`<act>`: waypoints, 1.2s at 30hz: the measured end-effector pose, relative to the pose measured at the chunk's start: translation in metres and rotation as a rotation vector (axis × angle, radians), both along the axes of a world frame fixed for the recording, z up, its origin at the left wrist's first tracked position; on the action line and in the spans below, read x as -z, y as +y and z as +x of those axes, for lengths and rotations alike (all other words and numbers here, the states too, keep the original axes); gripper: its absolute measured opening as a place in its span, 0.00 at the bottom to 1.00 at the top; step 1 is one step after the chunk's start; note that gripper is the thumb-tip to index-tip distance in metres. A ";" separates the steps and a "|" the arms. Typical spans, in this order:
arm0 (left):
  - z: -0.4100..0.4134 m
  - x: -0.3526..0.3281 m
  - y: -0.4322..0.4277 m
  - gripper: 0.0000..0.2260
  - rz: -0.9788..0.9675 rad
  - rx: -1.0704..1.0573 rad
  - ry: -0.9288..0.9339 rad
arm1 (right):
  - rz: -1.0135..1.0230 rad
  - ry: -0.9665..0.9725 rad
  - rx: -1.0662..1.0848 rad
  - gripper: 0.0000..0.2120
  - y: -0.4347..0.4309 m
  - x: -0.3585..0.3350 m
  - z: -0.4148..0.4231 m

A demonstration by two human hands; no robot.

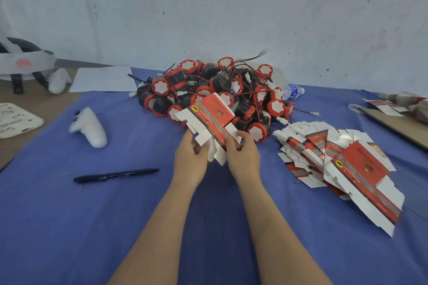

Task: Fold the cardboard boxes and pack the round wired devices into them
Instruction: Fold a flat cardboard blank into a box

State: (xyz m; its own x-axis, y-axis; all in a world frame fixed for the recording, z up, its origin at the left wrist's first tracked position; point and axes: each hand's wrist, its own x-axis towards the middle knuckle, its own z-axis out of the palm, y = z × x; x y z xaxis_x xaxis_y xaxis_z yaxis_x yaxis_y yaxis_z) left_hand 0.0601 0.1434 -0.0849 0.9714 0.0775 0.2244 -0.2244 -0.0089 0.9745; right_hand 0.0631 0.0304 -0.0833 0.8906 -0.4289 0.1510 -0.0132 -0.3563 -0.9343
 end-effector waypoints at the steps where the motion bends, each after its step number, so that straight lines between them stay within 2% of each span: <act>1: 0.001 0.000 0.002 0.11 -0.031 -0.035 0.000 | -0.018 -0.009 -0.019 0.17 0.003 0.000 -0.001; 3: 0.003 -0.002 0.006 0.06 -0.107 -0.063 0.024 | -0.069 -0.041 -0.044 0.17 0.007 -0.001 -0.003; 6: 0.005 -0.003 0.009 0.05 -0.170 -0.030 0.066 | -0.127 -0.091 -0.069 0.21 0.009 -0.002 -0.004; 13: 0.000 0.000 0.002 0.15 0.098 0.062 -0.107 | -0.340 -0.181 0.061 0.26 0.000 -0.007 -0.002; 15: -0.001 -0.001 0.002 0.15 0.088 0.074 -0.113 | -0.304 -0.204 0.042 0.26 -0.004 -0.010 -0.003; 18: -0.002 -0.003 0.002 0.10 0.055 0.039 -0.103 | -0.143 -0.244 -0.018 0.25 0.001 -0.013 -0.009; 21: 0.001 -0.004 0.002 0.06 0.093 -0.042 -0.061 | -0.103 -0.221 -0.070 0.26 0.005 -0.013 -0.009; 26: 0.000 -0.004 0.006 0.15 0.144 -0.145 -0.123 | -0.033 -0.222 -0.004 0.21 0.004 -0.016 -0.009; 29: -0.001 -0.003 0.006 0.15 0.188 -0.226 -0.157 | 0.025 -0.259 0.017 0.20 0.002 -0.020 -0.009; 31: -0.002 -0.005 0.007 0.16 0.178 -0.294 -0.149 | -0.007 -0.288 -0.043 0.24 0.002 -0.022 -0.011; 33: -0.003 -0.007 0.008 0.16 0.155 -0.346 -0.165 | -0.057 -0.328 -0.229 0.31 0.005 -0.023 -0.015; 36: -0.005 -0.010 0.010 0.13 0.096 -0.354 -0.181 | -0.235 -0.302 -0.495 0.40 0.013 -0.021 -0.018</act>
